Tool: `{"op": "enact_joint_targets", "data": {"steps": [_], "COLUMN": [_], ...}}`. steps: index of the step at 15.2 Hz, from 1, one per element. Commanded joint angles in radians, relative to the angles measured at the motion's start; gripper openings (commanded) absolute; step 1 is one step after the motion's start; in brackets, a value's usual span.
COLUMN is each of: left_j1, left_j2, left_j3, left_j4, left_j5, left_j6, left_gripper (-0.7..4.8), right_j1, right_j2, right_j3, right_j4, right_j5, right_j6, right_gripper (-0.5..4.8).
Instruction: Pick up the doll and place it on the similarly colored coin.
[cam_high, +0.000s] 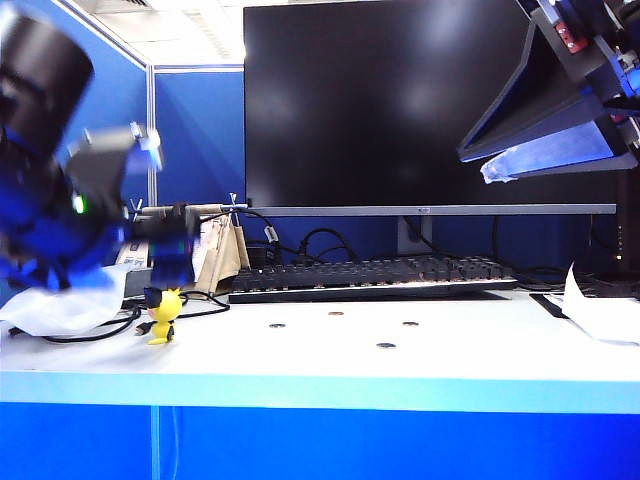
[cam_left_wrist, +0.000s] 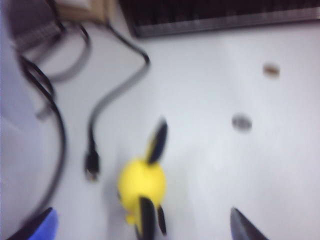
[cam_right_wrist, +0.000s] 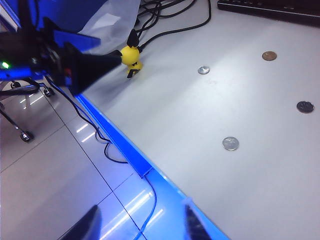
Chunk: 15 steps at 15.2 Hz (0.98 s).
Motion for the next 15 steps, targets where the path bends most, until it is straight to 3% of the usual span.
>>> {"op": "enact_joint_targets", "data": {"steps": [1,12,15], "left_j1": [0.001,0.024,0.084], "left_j2": [0.081,0.221,0.231], "left_j3": [0.003,0.051,0.08], "left_j4": [0.154,0.27,0.253], "left_j5": [0.008,0.014,0.024], "left_j6": [-0.001,0.024,0.032], "left_gripper": [4.79,4.79,4.79], "right_j1": [0.002,0.002,0.001], "right_j2": [-0.001,0.0,0.0], "right_j3": [0.002,0.001,0.001], "right_j4": [0.015,0.017,0.021], "right_j5": [-0.002,0.003,0.005], "right_j6": [0.0,0.0,0.0], "right_gripper": [2.12,2.12,2.12]}}
